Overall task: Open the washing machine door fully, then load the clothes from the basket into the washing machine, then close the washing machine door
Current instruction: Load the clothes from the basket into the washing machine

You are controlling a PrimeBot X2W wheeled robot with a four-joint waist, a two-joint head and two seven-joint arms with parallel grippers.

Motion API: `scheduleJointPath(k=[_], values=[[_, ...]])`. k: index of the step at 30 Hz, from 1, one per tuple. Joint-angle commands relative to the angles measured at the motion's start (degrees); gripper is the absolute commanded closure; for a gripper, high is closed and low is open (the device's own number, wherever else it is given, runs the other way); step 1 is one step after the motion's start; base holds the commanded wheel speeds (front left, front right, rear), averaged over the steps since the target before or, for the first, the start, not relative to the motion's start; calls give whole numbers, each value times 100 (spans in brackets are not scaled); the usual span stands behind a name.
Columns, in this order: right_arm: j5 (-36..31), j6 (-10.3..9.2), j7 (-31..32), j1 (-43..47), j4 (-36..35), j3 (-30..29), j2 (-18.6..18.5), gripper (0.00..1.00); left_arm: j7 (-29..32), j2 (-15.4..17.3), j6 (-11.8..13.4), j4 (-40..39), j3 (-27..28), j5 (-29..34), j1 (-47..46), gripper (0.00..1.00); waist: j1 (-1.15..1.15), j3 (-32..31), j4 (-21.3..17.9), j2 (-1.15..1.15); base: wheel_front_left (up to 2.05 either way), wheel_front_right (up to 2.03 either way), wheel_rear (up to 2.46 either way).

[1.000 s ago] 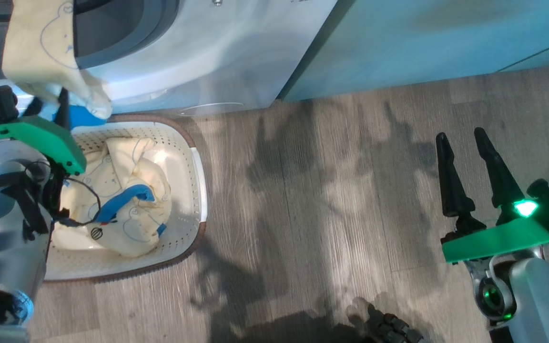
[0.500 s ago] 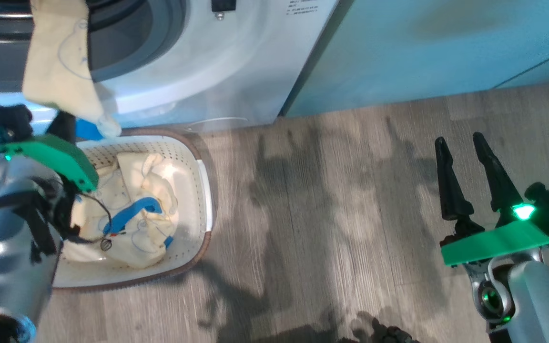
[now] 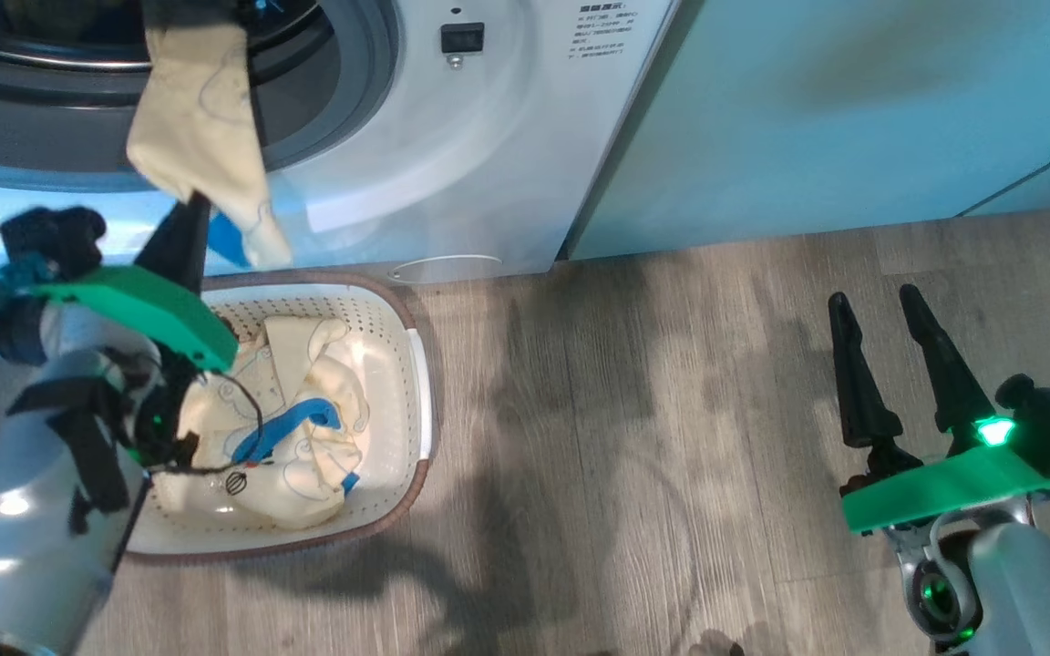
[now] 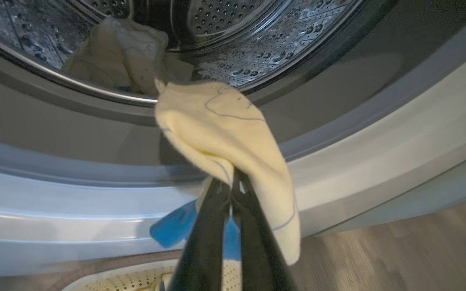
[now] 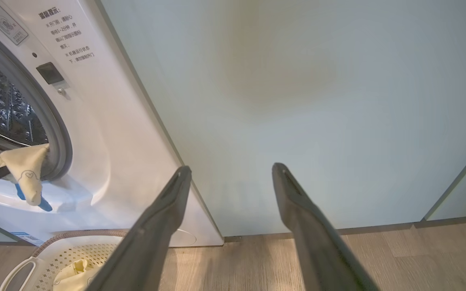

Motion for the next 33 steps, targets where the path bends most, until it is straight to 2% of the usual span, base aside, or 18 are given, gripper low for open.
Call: scheduleJointPath(k=[1, 7, 15, 22, 33], values=[[-1, 1, -38, 35, -157, 111, -92, 0, 100, 323, -6, -300, 159, -102, -235, 100, 0, 18, 2, 0, 0, 0, 0], [25, 1, -38, -41, -187, 148, -76, 0, 518, 565, -5, -752, 358, -508, -654, 100, 0, 177, -75, 0, 0, 0, 0], [57, 1, -38, -165, -226, 148, -32, 0, 761, 857, 147, -688, 710, -719, -1411, 100, 0, 472, -205, 0, 0, 0, 0], [91, 1, -38, -374, -282, 190, 15, 0, 906, 1001, 232, -264, 714, -595, -2408, 100, 0, 893, -362, 0, 0, 0, 0], [154, 1, -38, -615, -288, 283, 56, 0, 638, 926, 373, 1051, 582, -253, -4054, 100, 0, 1441, -545, 0, 0, 0, 0]])
